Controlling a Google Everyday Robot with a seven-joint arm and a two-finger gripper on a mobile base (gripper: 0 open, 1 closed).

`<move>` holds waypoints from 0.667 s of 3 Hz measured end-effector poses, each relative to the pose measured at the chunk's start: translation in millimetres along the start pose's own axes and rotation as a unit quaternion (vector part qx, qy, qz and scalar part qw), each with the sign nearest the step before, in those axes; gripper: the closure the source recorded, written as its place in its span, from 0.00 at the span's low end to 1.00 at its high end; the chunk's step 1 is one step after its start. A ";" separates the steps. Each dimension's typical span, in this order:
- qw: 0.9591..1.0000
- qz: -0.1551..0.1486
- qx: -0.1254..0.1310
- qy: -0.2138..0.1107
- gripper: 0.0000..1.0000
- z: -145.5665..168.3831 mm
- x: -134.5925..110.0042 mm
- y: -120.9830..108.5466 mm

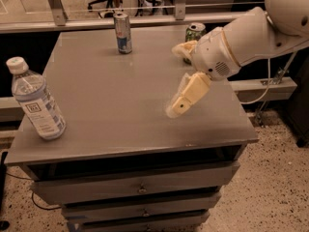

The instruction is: Move blue plastic bottle near redbull can

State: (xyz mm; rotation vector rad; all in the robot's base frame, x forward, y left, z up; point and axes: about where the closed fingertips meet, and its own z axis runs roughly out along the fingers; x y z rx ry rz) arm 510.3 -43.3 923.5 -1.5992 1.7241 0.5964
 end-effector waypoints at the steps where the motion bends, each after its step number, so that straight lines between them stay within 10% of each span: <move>1: 0.999 -0.008 0.001 -0.031 0.00 15.8 -10.3 2.1; 2: 0.994 -0.023 -0.025 -0.107 0.00 73.2 -46.0 7.0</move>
Offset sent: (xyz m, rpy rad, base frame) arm 0.0165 0.1772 -0.0255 0.4194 -0.0345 0.1997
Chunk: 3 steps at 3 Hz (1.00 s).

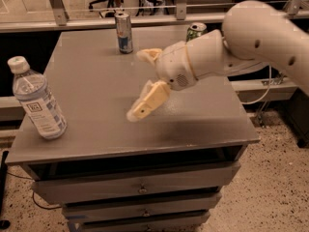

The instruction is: Move blue plastic bottle near redbull can

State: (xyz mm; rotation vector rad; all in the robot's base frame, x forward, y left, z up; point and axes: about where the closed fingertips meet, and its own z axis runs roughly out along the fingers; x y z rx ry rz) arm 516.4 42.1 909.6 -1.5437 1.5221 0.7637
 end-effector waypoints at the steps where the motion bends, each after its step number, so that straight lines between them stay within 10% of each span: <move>1: 0.997 0.000 -0.040 -0.069 0.00 64.1 -27.8 3.3; 3: 0.981 0.014 -0.110 -0.159 0.00 143.4 -74.0 23.2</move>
Offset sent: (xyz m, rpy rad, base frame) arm -0.0013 0.1816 -0.0190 0.3256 0.1232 0.2413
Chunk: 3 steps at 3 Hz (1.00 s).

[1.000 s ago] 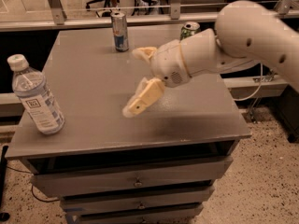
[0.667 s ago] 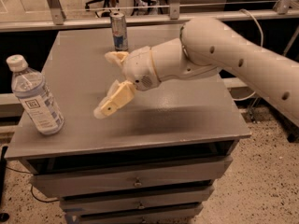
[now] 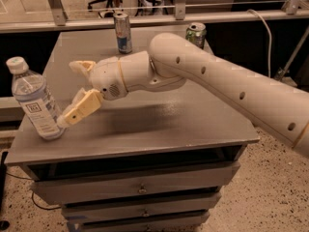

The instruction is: Move blue plastic bottle near redbull can

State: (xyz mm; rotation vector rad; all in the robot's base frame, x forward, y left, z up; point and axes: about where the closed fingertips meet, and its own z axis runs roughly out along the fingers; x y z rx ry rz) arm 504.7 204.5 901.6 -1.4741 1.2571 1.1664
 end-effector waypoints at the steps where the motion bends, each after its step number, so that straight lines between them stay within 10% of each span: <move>1: 0.999 0.004 -0.023 -0.034 0.00 25.9 -14.2 10.9; 3: 0.998 -0.010 -0.030 -0.061 0.18 55.7 -32.5 25.6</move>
Offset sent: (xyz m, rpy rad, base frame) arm -0.0358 0.0649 0.0234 0.1497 0.0090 0.0710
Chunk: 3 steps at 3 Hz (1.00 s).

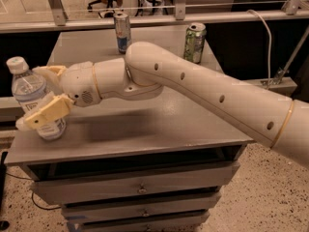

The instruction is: Move blue plastic bottle near redbull can

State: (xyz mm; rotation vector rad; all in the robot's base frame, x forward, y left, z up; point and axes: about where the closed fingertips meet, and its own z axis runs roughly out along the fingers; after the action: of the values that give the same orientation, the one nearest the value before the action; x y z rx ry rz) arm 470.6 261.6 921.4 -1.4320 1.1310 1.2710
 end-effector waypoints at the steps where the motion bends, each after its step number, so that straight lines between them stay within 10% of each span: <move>1: 1.000 0.003 0.000 -0.005 0.40 5.8 -2.1 3.1; 3: 0.999 0.005 0.032 0.011 0.87 -18.7 0.6 0.3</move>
Offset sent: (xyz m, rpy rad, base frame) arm -0.0033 -0.0026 -0.0013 0.0018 0.0277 -0.0432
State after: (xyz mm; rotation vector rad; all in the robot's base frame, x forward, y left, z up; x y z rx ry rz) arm 473.9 243.3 922.4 -1.3976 1.1841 1.2171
